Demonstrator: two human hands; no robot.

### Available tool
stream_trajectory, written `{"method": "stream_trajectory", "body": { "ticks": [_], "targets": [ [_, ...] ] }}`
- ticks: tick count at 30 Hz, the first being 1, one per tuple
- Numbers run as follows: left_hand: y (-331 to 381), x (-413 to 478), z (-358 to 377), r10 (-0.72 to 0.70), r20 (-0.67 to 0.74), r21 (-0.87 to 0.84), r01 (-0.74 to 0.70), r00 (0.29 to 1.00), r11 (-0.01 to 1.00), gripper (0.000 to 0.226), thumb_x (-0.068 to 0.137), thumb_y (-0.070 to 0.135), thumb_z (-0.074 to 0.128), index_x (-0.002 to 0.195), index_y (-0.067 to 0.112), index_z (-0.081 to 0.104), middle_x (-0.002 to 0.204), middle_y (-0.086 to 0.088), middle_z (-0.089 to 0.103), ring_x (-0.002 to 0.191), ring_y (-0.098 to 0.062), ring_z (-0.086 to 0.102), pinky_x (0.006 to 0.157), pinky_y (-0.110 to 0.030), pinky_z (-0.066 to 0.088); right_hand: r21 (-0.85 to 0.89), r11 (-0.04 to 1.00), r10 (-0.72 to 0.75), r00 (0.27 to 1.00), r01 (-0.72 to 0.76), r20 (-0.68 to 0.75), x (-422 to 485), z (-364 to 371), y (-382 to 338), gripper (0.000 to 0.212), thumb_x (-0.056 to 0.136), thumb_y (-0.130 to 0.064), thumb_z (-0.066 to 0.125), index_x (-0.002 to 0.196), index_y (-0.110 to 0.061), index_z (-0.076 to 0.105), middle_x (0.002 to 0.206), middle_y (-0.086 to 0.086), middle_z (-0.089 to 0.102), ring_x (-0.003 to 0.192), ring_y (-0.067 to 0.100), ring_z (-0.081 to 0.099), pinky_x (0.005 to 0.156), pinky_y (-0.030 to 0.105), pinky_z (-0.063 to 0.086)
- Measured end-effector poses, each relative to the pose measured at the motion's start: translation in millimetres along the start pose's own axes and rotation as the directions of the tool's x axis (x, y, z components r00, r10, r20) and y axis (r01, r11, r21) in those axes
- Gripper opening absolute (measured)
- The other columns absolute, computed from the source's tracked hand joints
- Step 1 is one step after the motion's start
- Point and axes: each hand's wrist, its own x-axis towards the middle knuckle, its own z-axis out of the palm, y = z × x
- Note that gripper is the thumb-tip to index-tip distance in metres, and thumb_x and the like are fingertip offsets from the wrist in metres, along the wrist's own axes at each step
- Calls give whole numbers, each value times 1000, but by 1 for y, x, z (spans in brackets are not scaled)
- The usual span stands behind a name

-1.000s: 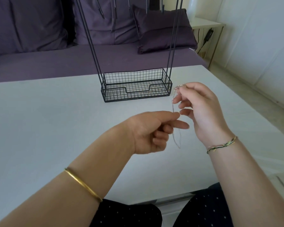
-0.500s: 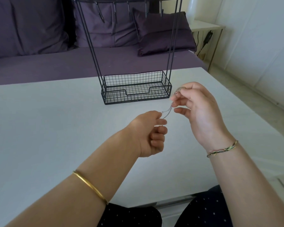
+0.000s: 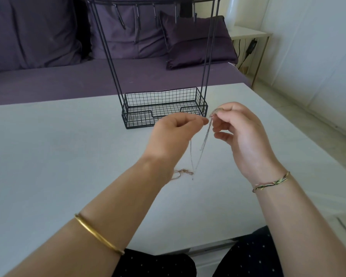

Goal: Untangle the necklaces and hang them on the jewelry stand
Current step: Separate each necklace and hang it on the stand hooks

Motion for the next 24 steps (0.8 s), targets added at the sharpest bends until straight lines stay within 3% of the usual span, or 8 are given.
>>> {"method": "stream_trajectory", "body": {
  "ticks": [5, 9, 12, 18, 24],
  "targets": [
    [3, 2, -7, -49, 40, -60, 51, 998, 997, 8, 86, 20, 67, 80, 22, 72, 55, 20, 55, 59, -6, 42, 66, -25, 37, -15, 1000, 1, 1000, -1, 17, -1, 3, -1, 8, 70, -23, 54, 65, -21, 60, 65, -4, 57, 64, 11, 52, 64, 25, 42],
    [2, 3, -10, -72, 64, -28, 74, 995, 997, 7, 85, 23, 68, 81, 22, 72, 67, 5, 49, 58, -9, 39, 61, -22, 40, -30, 999, -20, 999, 21, 28, -2, 4, -1, 8, 71, -24, 57, 66, -21, 62, 64, -6, 58, 65, 11, 52, 64, 25, 42],
    [2, 4, -11, -83, 84, -80, 90, 993, 993, 14, 88, 20, 65, 74, 21, 68, 59, 5, 43, 52, -8, 37, 52, -16, 39, -36, 999, -37, 999, 39, 36, -4, 4, -2, 8, 73, -24, 58, 69, -21, 64, 65, -7, 59, 67, 11, 53, 65, 26, 43],
    [3, 4, -12, -139, 149, -176, 164, 979, 971, 7, 88, 18, 63, 88, 14, 69, 48, 10, 39, 42, -5, 34, 47, -13, 35, -56, 995, -87, 996, 88, 29, -6, 6, -2, 9, 73, -26, 63, 77, -21, 69, 67, -12, 62, 71, 10, 55, 65, 25, 44],
    [2, 5, -11, -130, 156, -65, 141, 979, 988, 4, 84, 16, 68, 80, 16, 67, 58, 6, 46, 49, -6, 39, 53, -15, 40, 9, 998, -59, 997, 59, 42, -6, 6, -3, 9, 78, -23, 61, 79, -22, 70, 75, -8, 66, 72, 11, 57, 63, 25, 46]
  ]
}}
